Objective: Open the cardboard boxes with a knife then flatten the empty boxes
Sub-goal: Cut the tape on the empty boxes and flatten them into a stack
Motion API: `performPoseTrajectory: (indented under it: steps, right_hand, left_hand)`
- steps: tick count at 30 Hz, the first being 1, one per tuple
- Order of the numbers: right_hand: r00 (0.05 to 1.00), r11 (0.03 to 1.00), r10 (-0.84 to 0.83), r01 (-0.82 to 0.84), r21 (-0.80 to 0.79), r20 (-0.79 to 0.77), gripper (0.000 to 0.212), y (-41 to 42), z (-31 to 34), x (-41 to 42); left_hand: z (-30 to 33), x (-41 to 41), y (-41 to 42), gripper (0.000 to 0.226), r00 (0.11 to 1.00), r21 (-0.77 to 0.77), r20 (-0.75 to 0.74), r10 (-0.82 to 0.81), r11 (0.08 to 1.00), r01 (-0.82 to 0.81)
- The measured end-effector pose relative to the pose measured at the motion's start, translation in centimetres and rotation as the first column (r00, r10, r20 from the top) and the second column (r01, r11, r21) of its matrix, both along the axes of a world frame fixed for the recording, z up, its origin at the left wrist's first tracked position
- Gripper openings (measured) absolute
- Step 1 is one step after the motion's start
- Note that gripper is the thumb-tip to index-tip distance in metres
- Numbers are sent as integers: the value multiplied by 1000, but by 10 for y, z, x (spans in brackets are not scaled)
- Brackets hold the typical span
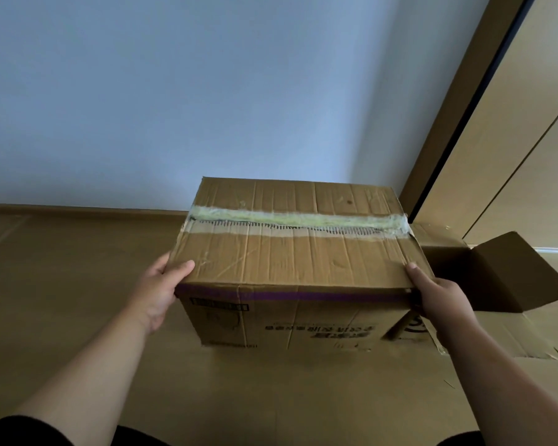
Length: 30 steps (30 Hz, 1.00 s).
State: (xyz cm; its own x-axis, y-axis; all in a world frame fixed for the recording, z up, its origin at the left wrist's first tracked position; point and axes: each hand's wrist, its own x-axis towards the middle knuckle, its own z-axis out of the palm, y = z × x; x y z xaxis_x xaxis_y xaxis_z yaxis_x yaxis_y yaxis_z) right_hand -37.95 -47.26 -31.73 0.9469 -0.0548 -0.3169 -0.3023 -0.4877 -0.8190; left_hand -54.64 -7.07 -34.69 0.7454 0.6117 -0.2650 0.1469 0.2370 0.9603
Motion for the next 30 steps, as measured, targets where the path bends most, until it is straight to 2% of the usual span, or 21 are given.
performPoseTrajectory:
  steps: [6,9,15,17,20,22,25,28,30]
  right_hand:
    - [969,976,116,-152,-157,-218,59,-25,-15,13]
    - [964,925,164,-225,-306,-212,67,-18,-30,17]
    - [953,802,257,-301,-515,-157,63,15,-49,25]
    - [946,735,264,-323,-597,-188,75,23,-54,27]
    - [940,581,326,-282,-764,-99,88,45,-54,37]
    - [883,523,469,-287,-803,-10,88,69,-55,49]
    - [748,442,664,-396,-805,-3,89,113,-60,65]
    - [633,393,774,-469,-791,9,89,159,-67,73]
    - [570,368,822,-507,-779,17,89,187,-70,75]
  left_hand:
    - [0,-12,4,55,935,264,-348,-70,949,169]
    - [-11,-8,-2,73,875,301,-472,-108,913,275]
    - [-33,12,-11,74,808,366,-584,-83,861,352]
    - [-44,18,-5,76,796,346,-601,-67,876,335]
    - [-56,37,11,92,792,331,-607,-71,883,334]
    - [-57,53,21,107,782,372,-618,-80,846,381]
    - [-51,76,32,113,756,434,-634,-166,733,524]
    - [-41,89,41,120,714,453,-636,-293,608,652]
    - [-41,89,50,127,683,403,-620,-387,590,700]
